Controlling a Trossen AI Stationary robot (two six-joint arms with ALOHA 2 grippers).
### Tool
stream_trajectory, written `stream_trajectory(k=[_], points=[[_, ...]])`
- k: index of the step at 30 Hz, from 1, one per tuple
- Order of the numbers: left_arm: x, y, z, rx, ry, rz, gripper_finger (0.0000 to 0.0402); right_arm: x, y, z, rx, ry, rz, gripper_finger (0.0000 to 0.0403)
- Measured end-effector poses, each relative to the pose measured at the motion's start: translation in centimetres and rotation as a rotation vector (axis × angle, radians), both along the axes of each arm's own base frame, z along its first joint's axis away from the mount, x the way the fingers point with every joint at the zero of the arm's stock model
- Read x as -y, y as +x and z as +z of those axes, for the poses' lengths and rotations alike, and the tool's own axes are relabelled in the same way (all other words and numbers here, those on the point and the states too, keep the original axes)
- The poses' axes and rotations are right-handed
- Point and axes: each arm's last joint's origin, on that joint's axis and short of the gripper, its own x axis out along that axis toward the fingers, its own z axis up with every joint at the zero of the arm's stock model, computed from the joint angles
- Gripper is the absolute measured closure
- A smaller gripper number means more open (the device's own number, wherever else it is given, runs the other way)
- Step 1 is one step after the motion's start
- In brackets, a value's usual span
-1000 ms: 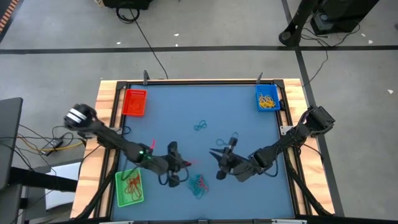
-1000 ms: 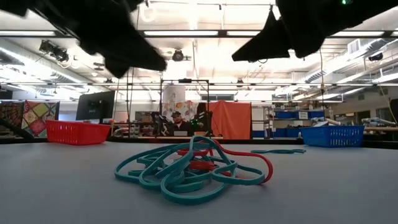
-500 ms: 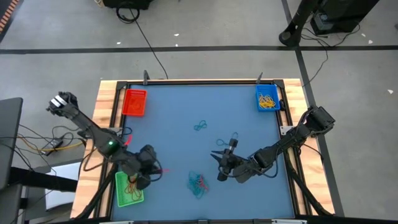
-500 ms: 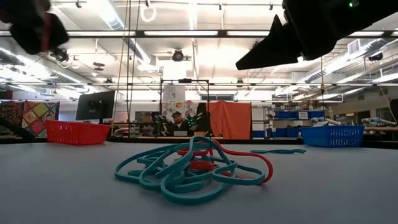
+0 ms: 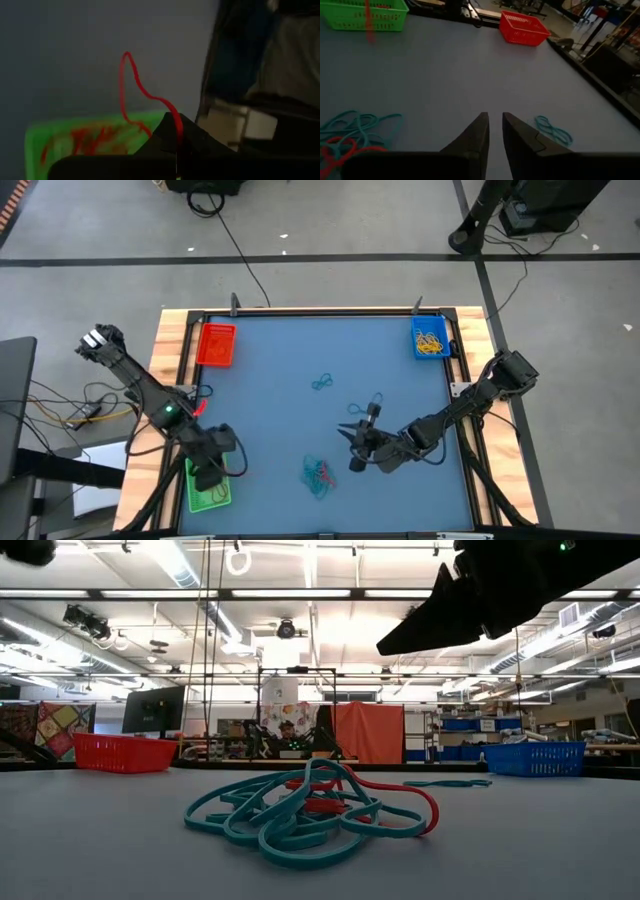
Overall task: Sort rubber bands into baskets
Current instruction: Put the red rubber band into the green basket
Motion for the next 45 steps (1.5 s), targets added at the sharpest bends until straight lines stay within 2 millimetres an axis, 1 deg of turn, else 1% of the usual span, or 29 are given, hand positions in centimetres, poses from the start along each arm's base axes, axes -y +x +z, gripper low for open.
stream_trajectory(k=[7, 12, 15, 19, 24, 27, 30, 32, 35, 39, 42, 44, 45], points=[[-0.8, -1.6, -1.0, -0.323, 0.006, 0.062, 0.0400, 0.0, 0.0, 0.0, -0.001, 0.016, 0.006, 0.0336], [-1.8, -2.9, -1.5, -0.533, 0.072, 0.121, 0.0400, 0.0, 0.0, -0.1, -0.006, 0.014, 0.006, 0.0338], [-2.2, -3.4, -1.7, -0.620, 0.097, 0.156, 0.0400, 0.0, 0.0, -0.1, -0.010, 0.012, 0.006, 0.0338], [-2.0, -3.4, -1.7, -0.690, 0.065, 0.195, 0.0400, 0.0, -0.1, -0.2, -0.017, 0.014, 0.002, 0.0336], [-0.7, -2.1, -2.2, -0.647, -0.002, 0.168, 0.0400, 0.1, -0.1, -0.3, -0.020, 0.025, -0.004, 0.0338], [0.4, -0.8, -2.6, -0.527, -0.039, 0.118, 0.0398, 0.0, -0.2, -0.4, -0.036, 0.036, 0.014, 0.0338], [1.3, 0.3, -3.0, -0.374, -0.009, 0.043, 0.0384, 0.1, -0.3, -0.7, -0.073, 0.085, 0.034, 0.0336], [1.4, 0.5, -3.5, -0.352, 0.044, 0.022, 0.0370, 0.3, -0.3, -1.0, -0.105, 0.145, 0.053, 0.0331], [1.4, 0.4, -4.4, -0.396, 0.111, 0.020, 0.0339, 0.4, -0.2, -1.3, -0.158, 0.267, 0.118, 0.0318], [1.3, 0.4, -4.7, -0.416, 0.137, 0.021, 0.0290, 0.2, 0.0, -1.3, -0.193, 0.358, 0.220, 0.0293], [1.3, 0.5, -4.6, -0.404, 0.133, -0.004, 0.0256, 0.0, 0.2, -1.3, -0.197, 0.368, 0.284, 0.0275], [1.1, 0.5, -4.7, -0.418, 0.127, -0.021, 0.0241, 0.1, 0.7, -1.8, -0.203, 0.328, 0.325, 0.0264], [1.0, 0.5, -4.7, -0.431, 0.121, -0.026, 0.0236, 0.3, 1.0, -2.4, -0.216, 0.310, 0.338, 0.0260]])
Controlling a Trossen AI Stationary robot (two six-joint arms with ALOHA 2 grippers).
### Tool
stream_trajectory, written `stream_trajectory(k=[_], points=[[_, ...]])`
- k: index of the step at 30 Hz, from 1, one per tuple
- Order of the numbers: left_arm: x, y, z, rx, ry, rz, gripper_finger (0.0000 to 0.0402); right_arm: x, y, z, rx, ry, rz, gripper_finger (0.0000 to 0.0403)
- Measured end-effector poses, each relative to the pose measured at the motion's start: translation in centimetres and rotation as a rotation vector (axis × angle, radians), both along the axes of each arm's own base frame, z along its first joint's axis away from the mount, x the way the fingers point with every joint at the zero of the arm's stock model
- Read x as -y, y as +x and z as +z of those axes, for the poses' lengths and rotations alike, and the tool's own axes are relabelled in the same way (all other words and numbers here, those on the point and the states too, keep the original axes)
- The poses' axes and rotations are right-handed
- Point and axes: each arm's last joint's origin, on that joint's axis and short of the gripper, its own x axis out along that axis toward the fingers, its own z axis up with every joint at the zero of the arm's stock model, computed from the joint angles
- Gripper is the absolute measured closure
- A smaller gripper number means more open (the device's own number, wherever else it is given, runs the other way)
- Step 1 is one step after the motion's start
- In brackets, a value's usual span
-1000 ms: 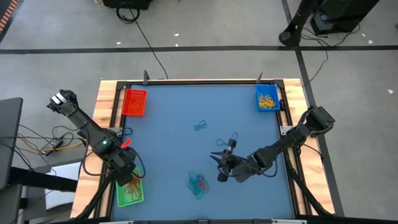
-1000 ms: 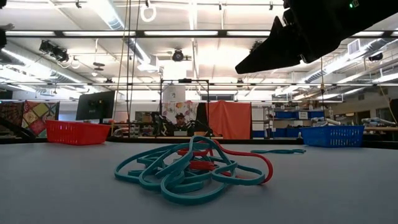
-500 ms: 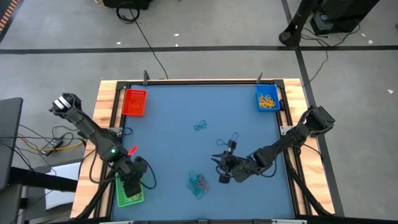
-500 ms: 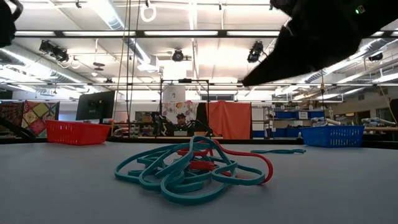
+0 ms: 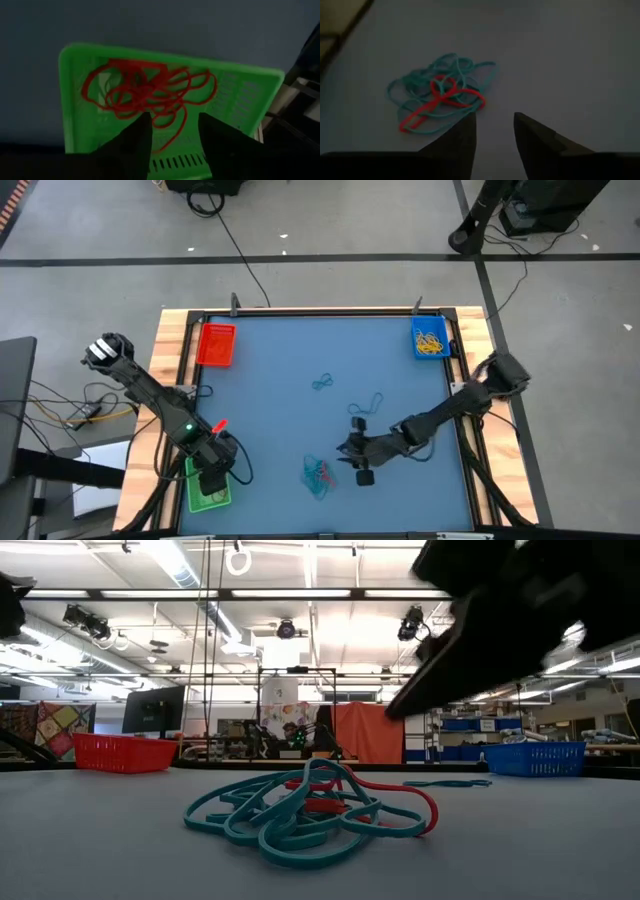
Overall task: Sort rubber bands into baskets
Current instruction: Put the red rubber band into the green basket
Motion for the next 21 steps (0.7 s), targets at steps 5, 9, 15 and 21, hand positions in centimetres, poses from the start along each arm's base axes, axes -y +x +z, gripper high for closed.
stream_trajectory(k=[5, 9, 15, 21], points=[[-0.5, 0.1, 0.4, 0.029, -0.004, -0.023, 0.0233, 1.1, 2.3, -2.6, -0.056, -0.039, 0.060, 0.0255], [-0.9, 0.0, 1.2, 0.132, 0.008, -0.042, 0.0235, 1.5, 3.5, -2.8, -0.047, -0.049, 0.086, 0.0261], [-1.8, 0.1, 2.3, 0.378, 0.162, -0.049, 0.0236, 1.6, 3.8, -2.6, -0.022, -0.058, 0.147, 0.0271], [-2.2, 1.7, 2.8, 0.660, 0.399, -0.084, 0.0236, 1.4, 4.2, -3.1, 0.007, -0.062, 0.198, 0.0277]])
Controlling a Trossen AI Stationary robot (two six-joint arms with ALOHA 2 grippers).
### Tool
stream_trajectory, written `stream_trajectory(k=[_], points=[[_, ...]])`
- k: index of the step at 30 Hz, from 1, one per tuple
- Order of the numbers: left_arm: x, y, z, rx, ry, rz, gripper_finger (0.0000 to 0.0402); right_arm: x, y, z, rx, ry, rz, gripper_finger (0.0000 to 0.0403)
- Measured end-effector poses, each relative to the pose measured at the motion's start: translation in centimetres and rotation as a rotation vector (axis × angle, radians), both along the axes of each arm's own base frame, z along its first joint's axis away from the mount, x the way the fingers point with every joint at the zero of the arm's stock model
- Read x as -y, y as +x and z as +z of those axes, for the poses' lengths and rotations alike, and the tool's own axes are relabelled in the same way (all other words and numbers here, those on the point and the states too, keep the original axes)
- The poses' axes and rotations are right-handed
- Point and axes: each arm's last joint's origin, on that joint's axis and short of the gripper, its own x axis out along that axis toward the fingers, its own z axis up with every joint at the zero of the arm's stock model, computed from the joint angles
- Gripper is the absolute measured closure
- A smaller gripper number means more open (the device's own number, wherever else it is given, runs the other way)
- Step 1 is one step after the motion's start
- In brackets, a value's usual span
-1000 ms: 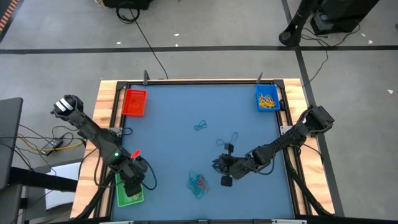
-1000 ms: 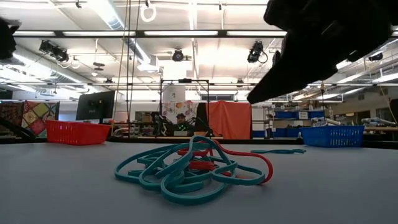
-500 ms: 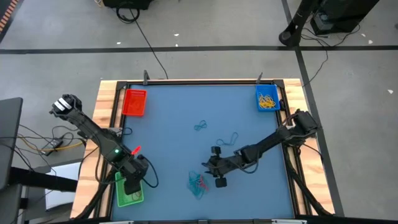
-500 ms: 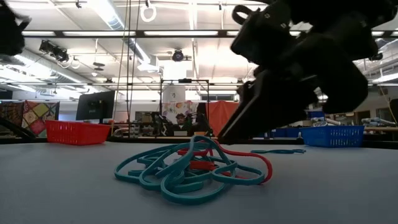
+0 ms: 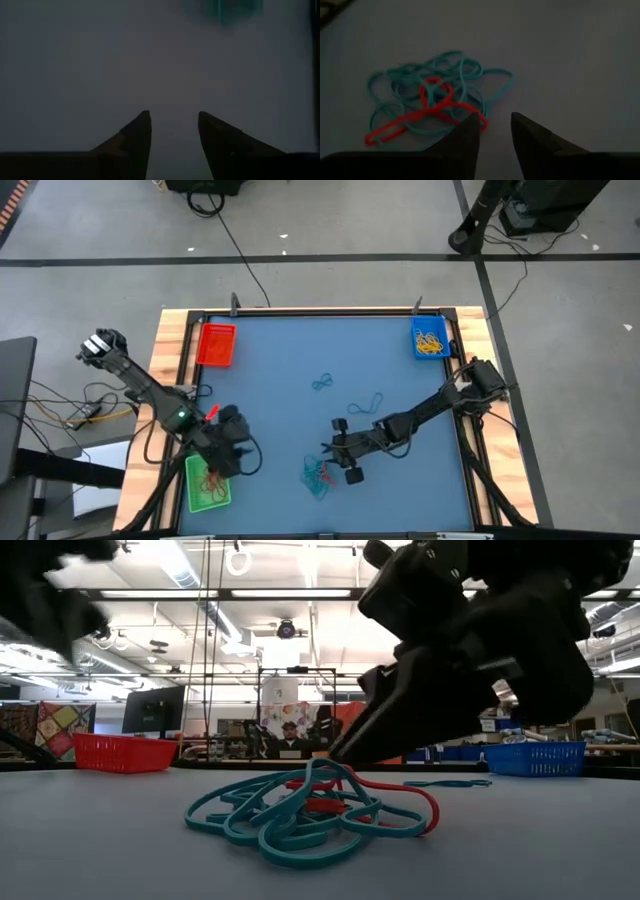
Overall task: Sort rubber bands into baskets
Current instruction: Put the red rubber band into the green basket
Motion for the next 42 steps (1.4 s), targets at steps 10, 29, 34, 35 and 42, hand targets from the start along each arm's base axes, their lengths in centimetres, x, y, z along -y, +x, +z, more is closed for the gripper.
stream_trajectory(k=[10, 29, 34, 35, 42], points=[[0.7, 4.5, 1.1, 0.381, 0.171, -0.098, 0.0236, -0.2, 0.2, -1.0, 0.004, 0.000, 0.013, 0.0289], [1.5, 8.3, -1.7, 0.439, 0.198, -0.061, 0.0236, -0.5, 0.8, -2.6, 0.022, 0.038, 0.011, 0.0392], [1.5, 8.6, -1.8, 0.450, 0.191, -0.053, 0.0236, -0.5, 0.7, -0.7, 0.093, -0.052, -0.101, 0.0396], [1.6, 8.7, -1.9, 0.449, 0.192, -0.053, 0.0236, -0.6, 0.6, -0.1, 0.110, -0.062, -0.112, 0.0397], [2.0, 9.4, -3.0, 0.456, 0.193, -0.052, 0.0236, -1.1, -0.5, 3.1, 0.153, -0.129, -0.128, 0.0397]])
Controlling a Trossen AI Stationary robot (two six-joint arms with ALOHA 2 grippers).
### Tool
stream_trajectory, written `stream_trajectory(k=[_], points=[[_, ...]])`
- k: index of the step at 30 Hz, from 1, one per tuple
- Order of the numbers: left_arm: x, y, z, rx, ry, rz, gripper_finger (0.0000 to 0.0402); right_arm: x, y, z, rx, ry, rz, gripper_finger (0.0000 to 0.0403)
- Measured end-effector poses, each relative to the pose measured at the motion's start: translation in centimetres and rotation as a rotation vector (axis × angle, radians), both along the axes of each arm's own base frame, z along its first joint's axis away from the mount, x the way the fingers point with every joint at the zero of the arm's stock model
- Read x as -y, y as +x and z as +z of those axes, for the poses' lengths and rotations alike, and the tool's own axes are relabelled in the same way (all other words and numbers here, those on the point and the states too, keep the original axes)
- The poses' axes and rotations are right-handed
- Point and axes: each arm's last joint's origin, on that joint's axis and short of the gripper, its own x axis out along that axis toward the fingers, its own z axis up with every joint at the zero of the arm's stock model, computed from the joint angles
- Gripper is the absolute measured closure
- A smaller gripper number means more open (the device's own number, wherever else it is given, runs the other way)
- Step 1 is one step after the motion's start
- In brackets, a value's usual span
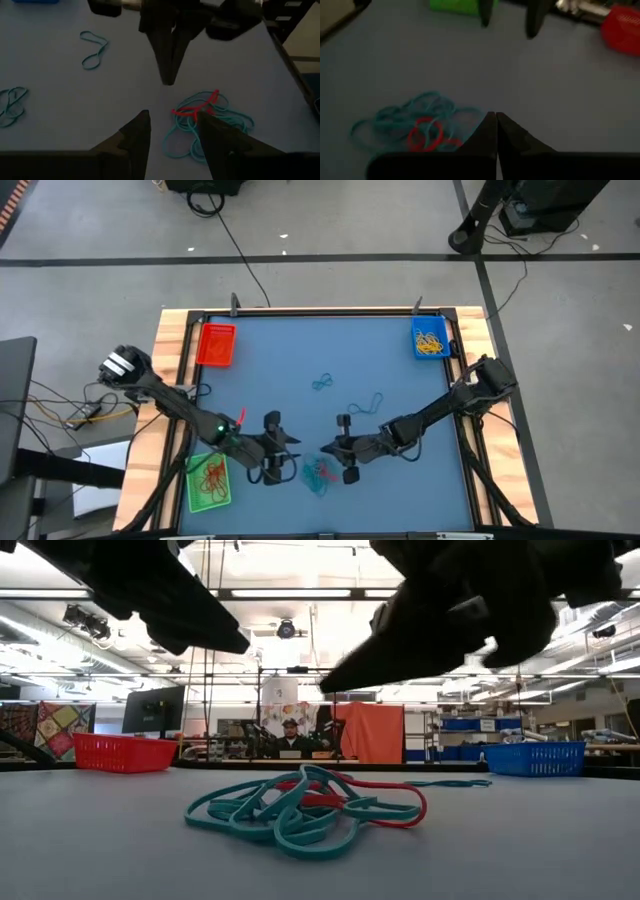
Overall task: Sort rubber bands into baskets
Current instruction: Put the red rubber band into the green basket
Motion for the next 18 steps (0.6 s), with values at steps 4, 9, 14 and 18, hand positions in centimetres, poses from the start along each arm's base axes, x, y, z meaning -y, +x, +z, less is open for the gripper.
stream_trajectory(k=[4, 9, 14, 18], points=[[0.0, 0.2, -0.3, -0.002, 0.001, 0.005, 0.0236, 0.6, 0.1, -1.3, -0.088, 0.039, 0.001, 0.0362], [-0.2, 0.3, -0.3, 0.002, -0.004, 0.014, 0.0236, 1.3, 0.8, -4.9, -0.190, 0.108, 0.014, 0.0288], [-0.5, 0.6, -0.4, 0.000, -0.004, 0.026, 0.0236, 1.0, 1.2, -5.2, -0.181, 0.144, 0.047, 0.0242], [-0.5, 0.6, -0.4, -0.004, -0.016, 0.024, 0.0236, 0.8, 1.3, -5.1, -0.173, 0.156, 0.067, 0.0243]])
